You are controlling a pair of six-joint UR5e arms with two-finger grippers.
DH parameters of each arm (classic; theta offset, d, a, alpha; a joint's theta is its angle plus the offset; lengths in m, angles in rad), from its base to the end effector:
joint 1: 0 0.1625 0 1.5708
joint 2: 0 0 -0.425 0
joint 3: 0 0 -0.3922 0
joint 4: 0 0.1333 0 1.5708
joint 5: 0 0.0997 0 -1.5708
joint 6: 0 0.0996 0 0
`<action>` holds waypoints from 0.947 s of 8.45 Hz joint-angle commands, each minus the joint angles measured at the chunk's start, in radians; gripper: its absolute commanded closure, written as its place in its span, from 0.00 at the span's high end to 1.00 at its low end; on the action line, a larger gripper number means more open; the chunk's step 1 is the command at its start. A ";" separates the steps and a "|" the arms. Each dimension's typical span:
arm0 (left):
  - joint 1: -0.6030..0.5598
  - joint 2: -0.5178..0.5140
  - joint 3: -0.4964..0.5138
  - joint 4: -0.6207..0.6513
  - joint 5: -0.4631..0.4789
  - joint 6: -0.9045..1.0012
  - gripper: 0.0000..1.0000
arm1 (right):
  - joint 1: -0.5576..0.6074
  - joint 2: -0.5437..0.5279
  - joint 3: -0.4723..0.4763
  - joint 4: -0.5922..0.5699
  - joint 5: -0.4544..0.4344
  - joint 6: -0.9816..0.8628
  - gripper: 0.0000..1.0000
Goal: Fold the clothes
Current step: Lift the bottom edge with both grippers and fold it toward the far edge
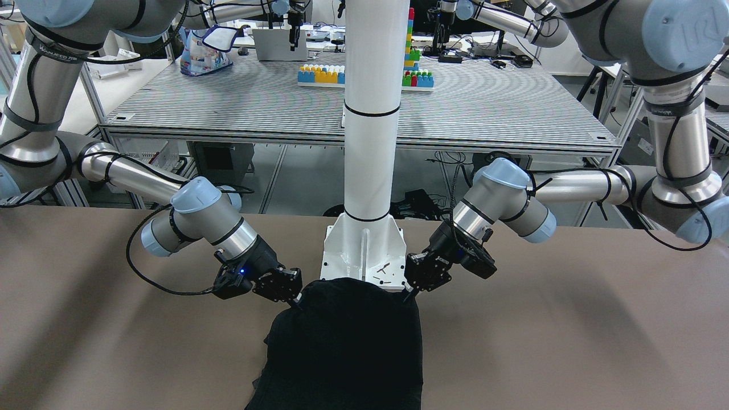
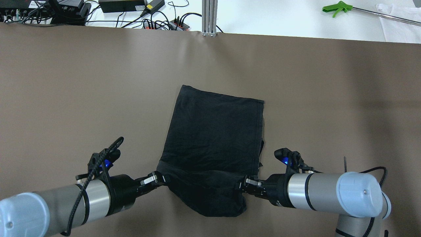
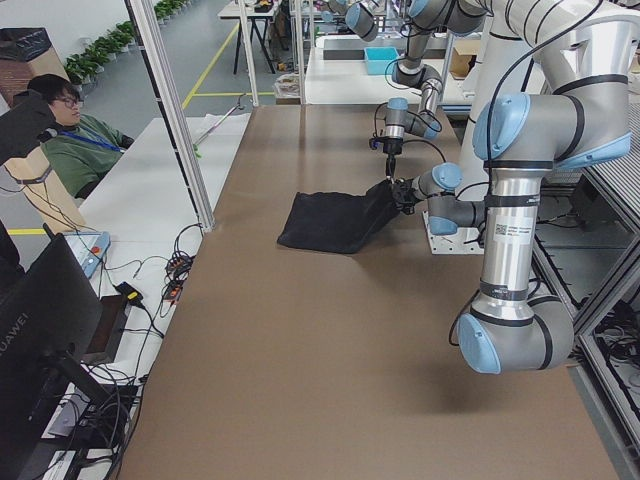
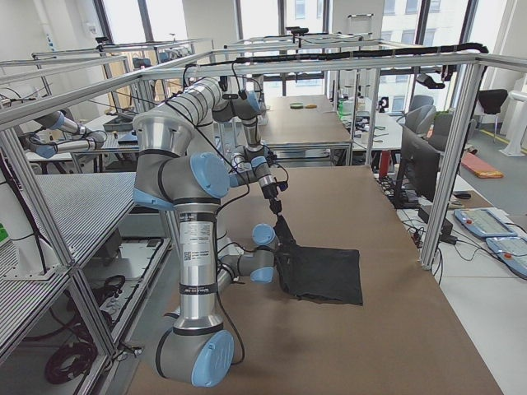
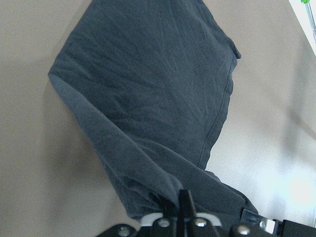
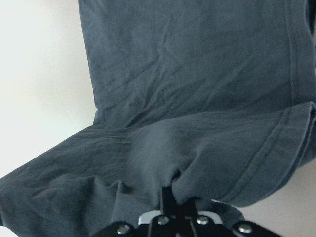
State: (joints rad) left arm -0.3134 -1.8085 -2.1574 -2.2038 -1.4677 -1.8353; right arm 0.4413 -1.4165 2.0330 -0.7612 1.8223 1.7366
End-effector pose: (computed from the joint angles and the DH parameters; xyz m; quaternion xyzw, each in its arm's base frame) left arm 0.4087 -0.2833 0.1998 0.0547 0.6638 -0.2452 0.7044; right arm -0.4014 -0.3096 0.2709 -0.0049 -0.6559 0.1460 0.7406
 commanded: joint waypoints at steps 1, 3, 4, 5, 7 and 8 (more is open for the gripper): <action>-0.111 -0.086 0.077 0.004 -0.069 -0.008 0.00 | 0.053 0.002 -0.033 -0.003 0.000 0.004 0.00; -0.154 -0.164 0.193 0.004 -0.071 -0.010 0.00 | 0.079 0.008 -0.054 -0.001 -0.005 0.008 0.00; -0.174 -0.198 0.250 0.004 -0.071 -0.012 0.00 | 0.103 0.011 -0.060 -0.001 -0.005 0.006 0.00; -0.190 -0.224 0.301 0.004 -0.071 -0.009 0.00 | 0.105 0.028 -0.062 -0.003 -0.011 0.006 0.00; -0.226 -0.229 0.304 -0.002 -0.118 -0.010 0.00 | 0.105 0.051 -0.074 -0.015 -0.064 -0.002 0.00; -0.236 -0.229 0.306 -0.004 -0.120 -0.012 0.00 | 0.105 0.070 -0.082 -0.039 -0.098 -0.005 0.00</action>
State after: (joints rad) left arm -0.5232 -2.0314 -1.8614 -2.2027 -1.5641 -1.8448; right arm 0.5447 -1.3753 1.9637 -0.7711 1.7813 1.7392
